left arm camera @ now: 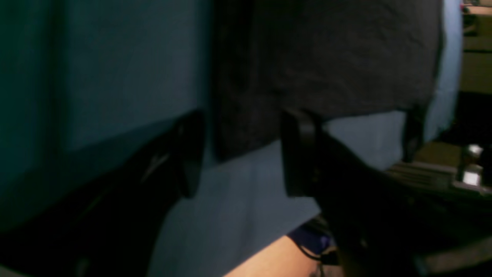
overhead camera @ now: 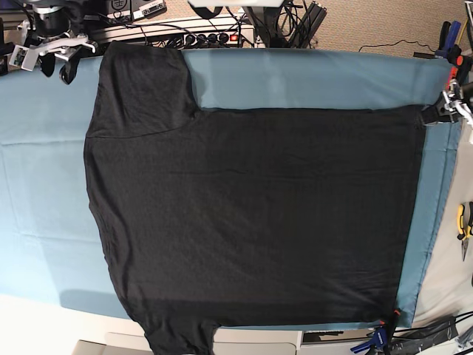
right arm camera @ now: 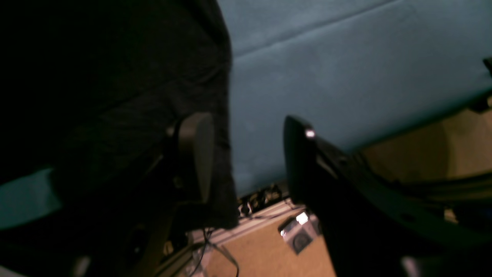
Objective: Fold the T-shirt properly
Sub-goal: 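Close both grippers on the shirt's shoulder-edge corners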
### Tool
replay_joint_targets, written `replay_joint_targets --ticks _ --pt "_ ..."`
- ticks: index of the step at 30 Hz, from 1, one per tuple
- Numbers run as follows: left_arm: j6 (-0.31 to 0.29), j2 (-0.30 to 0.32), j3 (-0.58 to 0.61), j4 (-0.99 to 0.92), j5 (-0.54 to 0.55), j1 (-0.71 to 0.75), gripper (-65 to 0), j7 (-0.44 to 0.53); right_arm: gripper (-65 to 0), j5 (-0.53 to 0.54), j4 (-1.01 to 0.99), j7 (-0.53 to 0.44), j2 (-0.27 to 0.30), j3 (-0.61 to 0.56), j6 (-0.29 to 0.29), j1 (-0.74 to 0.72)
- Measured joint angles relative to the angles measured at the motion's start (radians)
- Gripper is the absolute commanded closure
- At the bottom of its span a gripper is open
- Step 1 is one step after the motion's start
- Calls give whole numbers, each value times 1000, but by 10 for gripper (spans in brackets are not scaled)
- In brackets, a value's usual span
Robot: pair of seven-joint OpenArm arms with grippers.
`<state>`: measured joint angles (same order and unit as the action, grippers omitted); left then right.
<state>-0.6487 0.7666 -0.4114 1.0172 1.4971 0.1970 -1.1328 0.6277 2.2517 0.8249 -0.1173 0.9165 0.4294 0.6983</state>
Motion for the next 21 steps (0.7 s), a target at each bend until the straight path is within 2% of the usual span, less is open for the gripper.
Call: replay_joint_targets --ticks 1,3,7,12,16,21 --pt "0 -2 0 5 1 3 -328 0 -296 -8 -35 8 11 0 14 -4" --pt "0 -1 0 17 -4 3 -328 -9 -296 -5 -113 -2 29 0 -14 -25" --pt "0 0 0 33 -11 5 -328 -12 -296 11 -228 8 43 0 -10 -53" --pt "1 0 3 39 -11 5 -325 -13 -296 53 -227 9 46 0 28 -56" --pt "1 0 3 39 -11 5 -323 -15 -296 53 -226 14 47 0 27 -56" --pt "1 0 3 39 -11 5 -323 -15 -296 103 -227 61 47 0 27 -56"
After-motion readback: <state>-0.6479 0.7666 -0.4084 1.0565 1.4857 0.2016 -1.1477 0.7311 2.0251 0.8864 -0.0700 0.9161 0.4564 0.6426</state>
